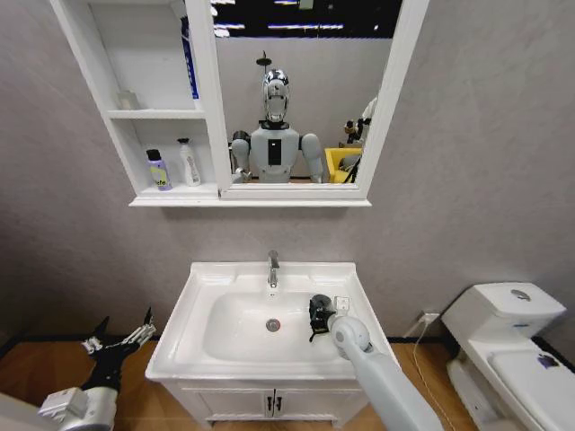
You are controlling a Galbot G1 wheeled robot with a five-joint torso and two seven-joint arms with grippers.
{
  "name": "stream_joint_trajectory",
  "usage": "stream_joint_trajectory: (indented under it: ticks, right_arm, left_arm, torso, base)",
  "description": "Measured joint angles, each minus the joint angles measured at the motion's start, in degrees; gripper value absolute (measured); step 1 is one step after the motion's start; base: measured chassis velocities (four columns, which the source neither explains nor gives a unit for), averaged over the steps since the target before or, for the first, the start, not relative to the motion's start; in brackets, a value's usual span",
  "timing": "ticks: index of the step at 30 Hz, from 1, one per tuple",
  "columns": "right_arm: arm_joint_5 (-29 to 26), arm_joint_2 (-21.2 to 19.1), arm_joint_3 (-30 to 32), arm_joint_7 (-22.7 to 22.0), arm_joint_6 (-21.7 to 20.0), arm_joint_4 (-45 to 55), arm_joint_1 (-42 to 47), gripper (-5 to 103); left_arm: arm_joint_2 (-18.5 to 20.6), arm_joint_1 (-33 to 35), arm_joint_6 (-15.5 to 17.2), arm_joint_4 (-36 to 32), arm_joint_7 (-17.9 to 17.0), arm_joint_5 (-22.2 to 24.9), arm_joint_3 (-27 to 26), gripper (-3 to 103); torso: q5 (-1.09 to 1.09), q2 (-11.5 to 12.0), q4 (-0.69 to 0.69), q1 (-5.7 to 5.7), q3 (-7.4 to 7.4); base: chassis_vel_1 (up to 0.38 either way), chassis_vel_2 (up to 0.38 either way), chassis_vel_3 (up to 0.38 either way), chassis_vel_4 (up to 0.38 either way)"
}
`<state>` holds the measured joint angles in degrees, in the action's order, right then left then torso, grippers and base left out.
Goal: Move facial cleanser and shampoo from washbasin to cabinet, then wipe washbasin with towel.
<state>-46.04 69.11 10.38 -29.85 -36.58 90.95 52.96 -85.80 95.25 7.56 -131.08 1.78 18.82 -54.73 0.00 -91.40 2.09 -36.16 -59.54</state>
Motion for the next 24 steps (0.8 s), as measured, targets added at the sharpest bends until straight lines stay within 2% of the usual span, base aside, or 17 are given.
stream_joint_trajectory:
  ticks: [8,17,20,24]
  right_arm:
    - [3.6,1.1,0.4,5.4,1.4,-3.9,-0.5,5]
    - [8.1,4.3,-1.7,12.3,3.9,-9.9,-1.9,5]
    - [11.2,5.9,-3.0,15.0,6.8,-13.0,-3.1,5]
    - [11.6,7.6,-4.0,16.2,7.5,-15.5,-4.6,5]
  left_arm:
    - [0.0,0.0,0.0,0.0,0.0,0.0,0.0,100]
    - [0.0,0.0,0.0,0.0,0.0,0.0,0.0,100]
    - [0.0,0.0,0.0,0.0,0.0,0.0,0.0,100]
    - [0.0,0.0,0.0,0.0,0.0,0.0,0.0,100]
  torso:
    - [-0.01,0.0,0.03,0.00,0.00]
    - [-0.02,0.0,-0.01,-0.01,0.00]
    - [-0.01,0.0,-0.01,-0.01,-0.01]
    - [-0.01,0.0,-0.01,-0.01,-0.01]
  base:
    - [0.000,0.000,0.000,0.000]
    - [0.000,0.000,0.000,0.000]
    - [0.000,0.000,0.000,0.000]
    - [0.000,0.000,0.000,0.000]
